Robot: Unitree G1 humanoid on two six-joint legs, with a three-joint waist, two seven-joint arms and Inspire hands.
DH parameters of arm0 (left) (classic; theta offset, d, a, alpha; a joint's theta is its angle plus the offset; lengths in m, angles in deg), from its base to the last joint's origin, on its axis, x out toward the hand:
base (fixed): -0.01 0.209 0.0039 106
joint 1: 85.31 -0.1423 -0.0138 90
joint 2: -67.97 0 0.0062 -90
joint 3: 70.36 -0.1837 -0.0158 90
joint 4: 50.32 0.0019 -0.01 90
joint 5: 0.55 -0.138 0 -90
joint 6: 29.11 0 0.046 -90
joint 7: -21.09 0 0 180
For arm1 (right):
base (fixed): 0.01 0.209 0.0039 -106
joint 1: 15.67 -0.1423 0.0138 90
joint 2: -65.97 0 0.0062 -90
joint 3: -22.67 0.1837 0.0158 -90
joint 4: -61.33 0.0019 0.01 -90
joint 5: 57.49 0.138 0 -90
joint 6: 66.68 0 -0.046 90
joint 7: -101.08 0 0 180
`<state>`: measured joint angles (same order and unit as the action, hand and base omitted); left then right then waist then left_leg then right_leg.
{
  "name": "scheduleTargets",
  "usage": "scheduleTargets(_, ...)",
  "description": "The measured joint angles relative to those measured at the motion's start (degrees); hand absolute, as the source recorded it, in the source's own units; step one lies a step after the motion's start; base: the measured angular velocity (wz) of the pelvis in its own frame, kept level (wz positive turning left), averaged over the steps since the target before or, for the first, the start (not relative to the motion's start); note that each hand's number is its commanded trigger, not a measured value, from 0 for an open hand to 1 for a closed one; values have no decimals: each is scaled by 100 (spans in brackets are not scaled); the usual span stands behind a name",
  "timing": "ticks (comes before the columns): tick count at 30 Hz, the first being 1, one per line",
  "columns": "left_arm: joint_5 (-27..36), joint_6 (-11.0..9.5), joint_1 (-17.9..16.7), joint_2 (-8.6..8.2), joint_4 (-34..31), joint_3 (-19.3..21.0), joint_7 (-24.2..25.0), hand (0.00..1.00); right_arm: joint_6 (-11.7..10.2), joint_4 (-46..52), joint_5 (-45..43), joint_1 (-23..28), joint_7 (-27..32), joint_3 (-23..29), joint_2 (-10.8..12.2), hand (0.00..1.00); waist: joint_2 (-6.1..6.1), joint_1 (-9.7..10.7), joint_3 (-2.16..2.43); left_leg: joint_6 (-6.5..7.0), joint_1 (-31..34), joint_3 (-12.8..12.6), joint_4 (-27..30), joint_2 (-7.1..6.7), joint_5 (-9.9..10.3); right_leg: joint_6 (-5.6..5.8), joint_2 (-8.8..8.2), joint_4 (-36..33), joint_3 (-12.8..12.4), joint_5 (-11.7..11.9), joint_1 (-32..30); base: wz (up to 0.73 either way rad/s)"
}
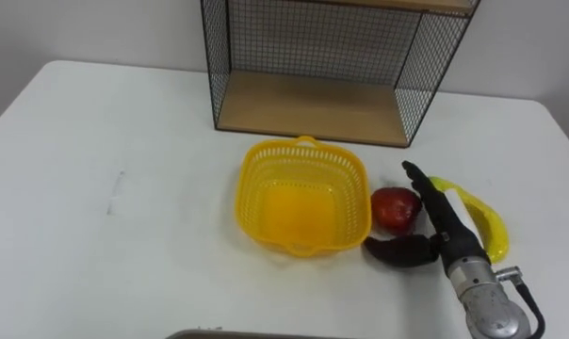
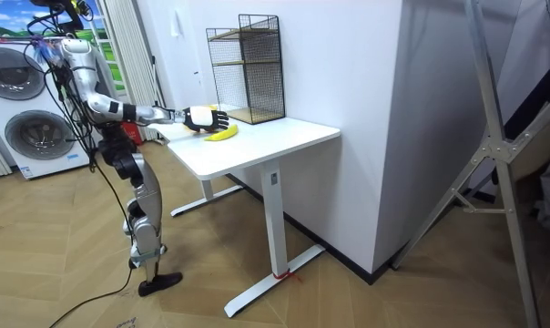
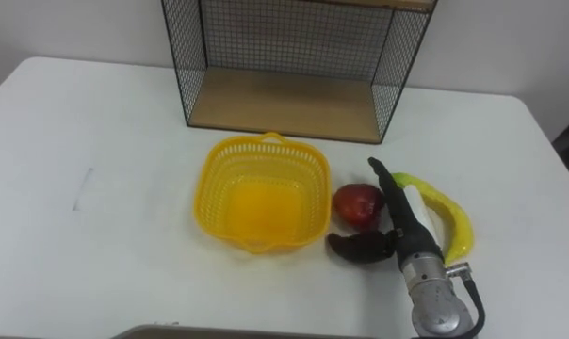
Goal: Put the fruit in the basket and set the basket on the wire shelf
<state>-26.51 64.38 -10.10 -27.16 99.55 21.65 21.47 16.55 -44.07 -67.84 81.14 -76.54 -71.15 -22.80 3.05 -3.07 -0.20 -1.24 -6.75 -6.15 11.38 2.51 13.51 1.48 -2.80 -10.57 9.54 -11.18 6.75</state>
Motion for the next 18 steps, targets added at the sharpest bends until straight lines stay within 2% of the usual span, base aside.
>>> scheduleTargets(1,0,0,0,0,-2,1,0,0,0,0,-1,0,0,0,0,0,1,6,0,0,-2,1,-1,-2,0,1,-1,3,2,0,5,0)
scheduleTargets(2,0,0,0,0,-3,2,0,0,0,0,-1,0,0,1,0,30,3,14,0,0,-3,1,-3,-3,0,1,-1,6,2,0,6,0)
scheduleTargets(3,0,0,-5,0,-3,2,0,0,0,0,-1,1,0,2,0,67,3,20,-1,0,-3,1,-4,-3,0,1,-1,8,2,0,7,0)
scheduleTargets(4,0,0,-11,0,-2,2,0,0,0,-22,0,4,4,3,0,100,3,32,-1,0,-4,0,-4,-3,0,1,0,13,5,1,13,0)
scheduleTargets(8,0,0,-31,0,-2,1,-1,0,-9,-78,0,3,86,4,46,100,-5,106,-1,0,-7,0,-2,-3,0,1,0,15,6,0,17,0)
scheduleTargets(18,-9,3,16,1,-10,1,-6,0,-13,-261,-25,-125,435,132,24,100,-57,108,13,0,-86,-3,-60,-2,1,1,4,13,10,1,63,0)
